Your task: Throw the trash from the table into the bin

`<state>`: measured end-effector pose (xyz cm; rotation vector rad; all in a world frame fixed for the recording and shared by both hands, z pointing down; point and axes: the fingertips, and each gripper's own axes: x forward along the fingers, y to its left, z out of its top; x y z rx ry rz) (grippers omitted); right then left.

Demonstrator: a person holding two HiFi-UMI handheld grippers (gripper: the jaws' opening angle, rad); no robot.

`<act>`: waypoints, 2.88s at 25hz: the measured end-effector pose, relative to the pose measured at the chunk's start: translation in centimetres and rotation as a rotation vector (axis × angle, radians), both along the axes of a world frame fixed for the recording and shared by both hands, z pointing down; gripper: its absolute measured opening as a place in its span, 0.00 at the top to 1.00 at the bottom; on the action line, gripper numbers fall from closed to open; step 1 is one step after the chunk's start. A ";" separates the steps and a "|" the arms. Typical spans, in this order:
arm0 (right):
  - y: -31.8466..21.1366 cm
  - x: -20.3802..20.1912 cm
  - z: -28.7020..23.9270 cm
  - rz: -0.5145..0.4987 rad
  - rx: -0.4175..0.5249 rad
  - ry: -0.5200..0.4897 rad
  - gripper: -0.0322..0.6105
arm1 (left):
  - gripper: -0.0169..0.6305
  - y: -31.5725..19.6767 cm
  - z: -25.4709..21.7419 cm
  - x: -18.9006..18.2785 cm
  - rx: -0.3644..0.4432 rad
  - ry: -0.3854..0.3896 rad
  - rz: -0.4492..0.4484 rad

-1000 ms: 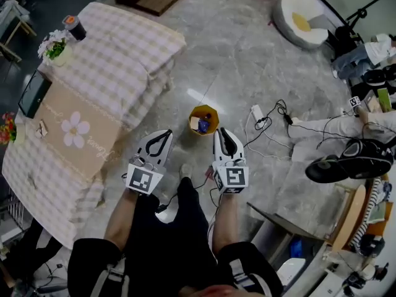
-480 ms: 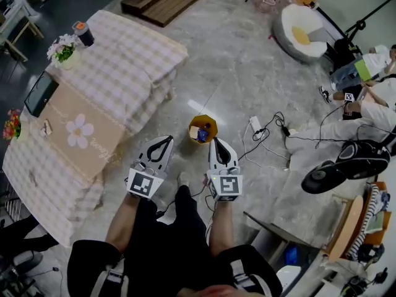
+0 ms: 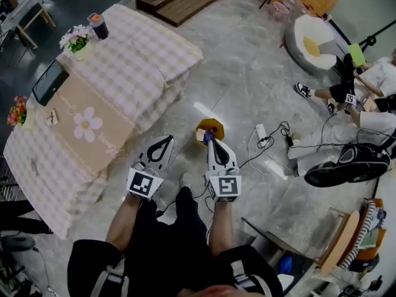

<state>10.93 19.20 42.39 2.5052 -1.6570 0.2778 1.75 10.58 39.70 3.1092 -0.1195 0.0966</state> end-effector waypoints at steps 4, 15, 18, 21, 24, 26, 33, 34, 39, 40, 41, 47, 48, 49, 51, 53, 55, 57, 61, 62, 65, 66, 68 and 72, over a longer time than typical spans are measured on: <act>-3.2 -1.4 -0.6 -0.056 0.002 0.001 0.94 | 0.97 -2.6 -0.4 -2.1 0.011 -0.006 -0.059; -17.3 -11.9 -0.2 -0.355 0.002 -0.014 0.94 | 0.97 -13.5 -0.4 -13.5 0.013 -0.007 -0.342; -21.5 -15.9 0.1 -0.436 0.005 -0.014 0.94 | 0.97 -16.7 -0.2 -17.8 0.019 -0.018 -0.414; -25.5 -20.3 0.1 -0.519 0.007 -0.016 0.94 | 0.97 -19.7 0.1 -22.6 0.017 -0.028 -0.500; -29.1 -25.0 0.1 -0.606 0.005 -0.014 0.94 | 0.97 -22.3 0.3 -27.5 0.017 -0.041 -0.581; -31.3 -28.4 0.3 -0.659 0.003 -0.011 0.94 | 0.97 -23.8 0.5 -30.8 0.013 -0.043 -0.627; -37.5 -39.1 1.8 -0.802 -0.023 0.019 0.94 | 0.97 -27.8 2.1 -41.0 0.018 -0.058 -0.739; -38.2 -40.3 2.2 -0.816 -0.025 0.022 0.94 | 0.97 -28.3 2.5 -42.2 0.015 -0.059 -0.750; -41.5 -45.3 4.0 -0.885 -0.042 0.018 0.94 | 0.97 -30.2 4.0 -47.0 -0.003 -0.060 -0.828; -41.9 -46.0 4.3 -0.899 -0.045 0.018 0.94 | 0.97 -30.5 4.3 -47.7 -0.005 -0.062 -0.844; -42.4 -46.6 4.6 -0.913 -0.048 0.021 0.94 | 0.97 -30.7 4.7 -48.4 -0.008 -0.063 -0.861; -46.5 -48.5 6.4 -0.976 -0.071 0.050 0.94 | 0.97 -33.4 6.2 -51.3 -0.031 -0.075 -0.950; -47.3 -48.6 6.7 -0.979 -0.077 0.050 0.94 | 0.97 -34.0 6.4 -51.6 -0.036 -0.080 -0.961; -48.2 -48.7 7.1 -0.983 -0.083 0.048 0.94 | 0.97 -34.6 6.7 -51.9 -0.040 -0.082 -0.973; -49.7 -48.9 8.1 -0.997 -0.100 0.039 0.94 | 0.97 -35.5 7.0 -52.3 -0.043 -0.086 -0.998; -50.9 -49.0 9.3 -1.010 -0.121 0.040 0.94 | 0.97 -36.3 7.6 -52.6 -0.048 -0.097 -1.017; -52.2 -49.3 10.6 -1.022 -0.144 0.051 0.94 | 0.97 -37.2 8.4 -53.1 -0.063 -0.105 -1.039; -53.6 -49.6 11.9 -1.034 -0.159 0.048 0.94 | 0.97 -38.1 9.5 -53.5 -0.082 -0.112 -1.059; -56.7 -50.0 14.3 -1.044 -0.182 0.048 0.94 | 0.97 -40.1 11.6 -54.2 -0.121 -0.125 -1.090; -57.4 -50.1 14.8 -1.047 -0.186 0.042 0.94 | 0.97 -40.6 12.1 -54.4 -0.126 -0.133 -1.093; -59.1 -50.6 16.3 -1.061 -0.207 0.009 0.80 | 0.97 -41.7 13.2 -54.7 -0.146 -0.146 -1.098; -59.6 -50.8 16.9 -1.068 -0.224 0.002 0.67 | 0.97 -42.0 13.4 -54.7 -0.156 -0.144 -1.102; -60.3 -50.9 18.2 -1.077 -0.263 0.004 0.60 | 0.97 -42.4 13.9 -54.9 -0.172 -0.143 -1.111; -61.7 -51.0 19.7 -1.076 -0.307 0.009 0.55 | 0.97 -43.2 14.9 -55.5 -0.195 -0.151 -1.125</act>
